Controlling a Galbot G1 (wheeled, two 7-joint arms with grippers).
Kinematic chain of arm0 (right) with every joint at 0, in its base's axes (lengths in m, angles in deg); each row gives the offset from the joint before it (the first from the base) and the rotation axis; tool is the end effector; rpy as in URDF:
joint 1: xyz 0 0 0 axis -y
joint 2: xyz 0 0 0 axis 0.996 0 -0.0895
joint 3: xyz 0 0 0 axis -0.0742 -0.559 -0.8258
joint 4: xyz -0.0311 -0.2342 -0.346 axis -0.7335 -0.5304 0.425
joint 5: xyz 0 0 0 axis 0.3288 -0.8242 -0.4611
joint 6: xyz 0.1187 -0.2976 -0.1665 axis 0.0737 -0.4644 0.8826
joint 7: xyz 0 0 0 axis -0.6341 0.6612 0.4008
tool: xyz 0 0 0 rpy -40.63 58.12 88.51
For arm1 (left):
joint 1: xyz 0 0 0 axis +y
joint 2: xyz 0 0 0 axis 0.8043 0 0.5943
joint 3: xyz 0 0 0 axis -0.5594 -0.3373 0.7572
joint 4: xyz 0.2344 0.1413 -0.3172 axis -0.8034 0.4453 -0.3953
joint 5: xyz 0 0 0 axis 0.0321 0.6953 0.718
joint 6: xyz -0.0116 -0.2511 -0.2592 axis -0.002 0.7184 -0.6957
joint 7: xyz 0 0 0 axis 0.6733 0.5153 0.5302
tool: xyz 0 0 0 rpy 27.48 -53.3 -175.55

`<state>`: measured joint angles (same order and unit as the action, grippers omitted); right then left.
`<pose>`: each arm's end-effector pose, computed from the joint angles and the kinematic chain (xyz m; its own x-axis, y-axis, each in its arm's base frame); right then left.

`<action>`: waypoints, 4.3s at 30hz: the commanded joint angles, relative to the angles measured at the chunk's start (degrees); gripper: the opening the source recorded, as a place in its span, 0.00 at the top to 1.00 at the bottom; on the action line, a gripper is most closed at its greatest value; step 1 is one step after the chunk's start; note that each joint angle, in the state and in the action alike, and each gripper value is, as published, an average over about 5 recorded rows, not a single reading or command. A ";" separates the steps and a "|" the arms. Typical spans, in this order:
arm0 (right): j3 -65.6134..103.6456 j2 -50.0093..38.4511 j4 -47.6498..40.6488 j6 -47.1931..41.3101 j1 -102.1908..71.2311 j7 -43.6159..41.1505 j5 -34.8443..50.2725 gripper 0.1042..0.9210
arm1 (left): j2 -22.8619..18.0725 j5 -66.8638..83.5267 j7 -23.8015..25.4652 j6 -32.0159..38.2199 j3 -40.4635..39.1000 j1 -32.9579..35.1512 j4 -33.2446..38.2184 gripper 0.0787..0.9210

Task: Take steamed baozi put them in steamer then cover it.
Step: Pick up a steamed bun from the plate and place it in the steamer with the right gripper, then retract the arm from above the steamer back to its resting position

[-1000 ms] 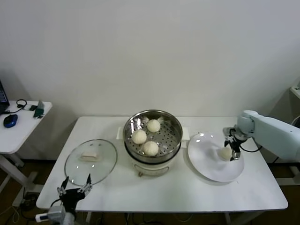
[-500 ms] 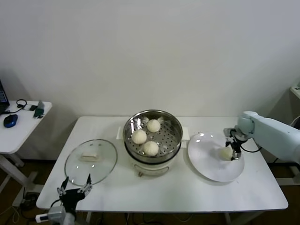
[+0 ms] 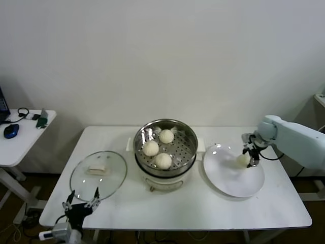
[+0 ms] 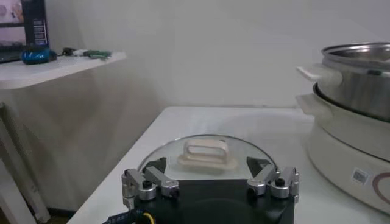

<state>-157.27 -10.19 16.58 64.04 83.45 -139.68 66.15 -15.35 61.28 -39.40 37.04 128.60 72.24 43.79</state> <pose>0.6194 -0.2532 -0.2130 -0.1551 0.0170 0.9878 -0.9877 -0.0208 -0.1547 0.1104 0.0774 -0.3886 -0.9205 -0.1817 0.3460 -0.1752 0.9833 0.0501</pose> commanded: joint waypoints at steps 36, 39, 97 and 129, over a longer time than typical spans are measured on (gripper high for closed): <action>-14.42 17.97 22.18 -11.55 20.33 6.74 21.62 0.28 | 1.57 1.73 0.26 -1.09 0.81 -0.92 1.89 0.12; -14.29 18.18 20.79 -11.40 18.40 6.72 20.28 0.28 | 1.60 1.77 0.27 -1.09 0.79 -1.02 1.70 0.12; 98.86 -15.57 43.63 -3.59 -72.08 50.34 31.85 0.12 | 4.38 -4.54 -3.41 2.13 -1.07 -8.08 -0.94 0.12; 114.56 22.78 45.96 25.38 -109.94 45.85 21.31 0.12 | 11.99 -75.54 -20.59 20.78 -1.04 -4.96 -11.28 0.12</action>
<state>-43.39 4.16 61.95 84.18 -21.60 -93.90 90.28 -3.70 23.51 -48.17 50.77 127.55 66.27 40.24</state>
